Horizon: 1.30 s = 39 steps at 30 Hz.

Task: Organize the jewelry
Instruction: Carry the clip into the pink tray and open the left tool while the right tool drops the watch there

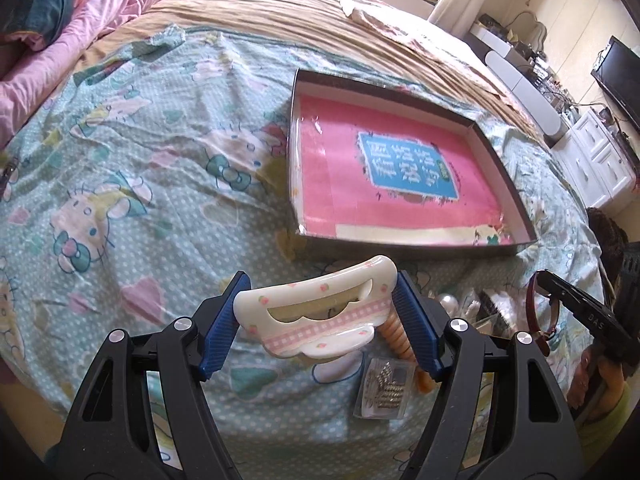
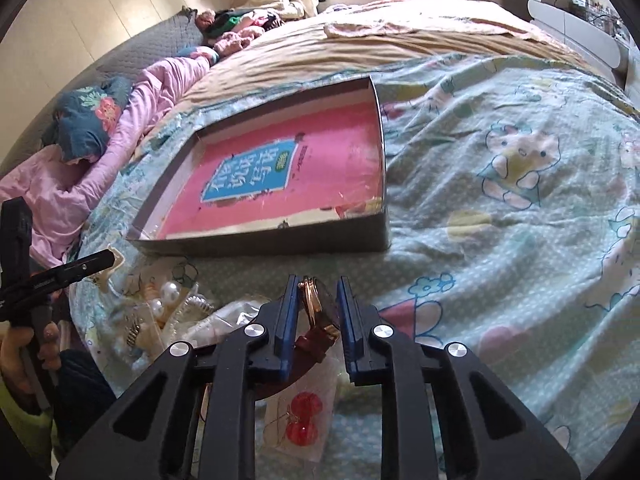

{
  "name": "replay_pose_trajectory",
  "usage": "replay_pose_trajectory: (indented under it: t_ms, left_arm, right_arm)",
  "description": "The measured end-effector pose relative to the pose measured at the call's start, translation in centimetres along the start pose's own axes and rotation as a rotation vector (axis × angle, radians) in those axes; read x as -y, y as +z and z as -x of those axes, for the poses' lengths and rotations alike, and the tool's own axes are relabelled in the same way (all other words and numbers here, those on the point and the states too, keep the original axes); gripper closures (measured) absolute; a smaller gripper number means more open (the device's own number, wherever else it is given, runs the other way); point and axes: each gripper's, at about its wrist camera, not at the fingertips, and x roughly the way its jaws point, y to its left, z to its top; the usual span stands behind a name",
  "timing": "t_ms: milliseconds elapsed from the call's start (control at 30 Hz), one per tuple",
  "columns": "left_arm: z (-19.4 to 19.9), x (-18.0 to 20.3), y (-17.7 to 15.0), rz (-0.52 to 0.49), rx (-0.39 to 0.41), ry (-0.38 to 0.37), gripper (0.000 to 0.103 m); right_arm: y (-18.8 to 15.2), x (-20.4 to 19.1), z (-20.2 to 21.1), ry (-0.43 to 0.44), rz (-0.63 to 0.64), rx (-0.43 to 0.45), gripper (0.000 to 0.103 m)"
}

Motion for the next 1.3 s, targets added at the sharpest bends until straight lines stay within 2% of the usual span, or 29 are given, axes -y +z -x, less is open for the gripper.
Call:
replay_pose_trajectory:
  t_ms: [267,600,933,1067,1300]
  left_arm:
    - [-0.1,1.6,2.6,-0.002,0.045,-0.002,0.038]
    - [-2.7,3.1,4.5,0.028,0.067,-0.011,0.038]
    - [-6.3,4.8,6.1,-0.029,0.054,0.039,0.038]
    - [-7.6,4.8,6.0,-0.033,0.031,0.014,0.038]
    - [-8.5,5.2,5.7,-0.102,0.029,0.036,0.038]
  right_arm:
    - [2.9,-0.9,1.0,0.017,0.016,0.069,0.085]
    - [6.9,-2.2,-1.2,0.006,0.057,0.104,0.085]
    - [9.0,-1.7,-4.9,-0.075,0.06,0.097,0.087]
    - [9.0,-1.8,-6.2,-0.111,0.076,0.082,0.088]
    - [8.9,-1.8,-8.0,-0.199,0.102,0.059,0.088]
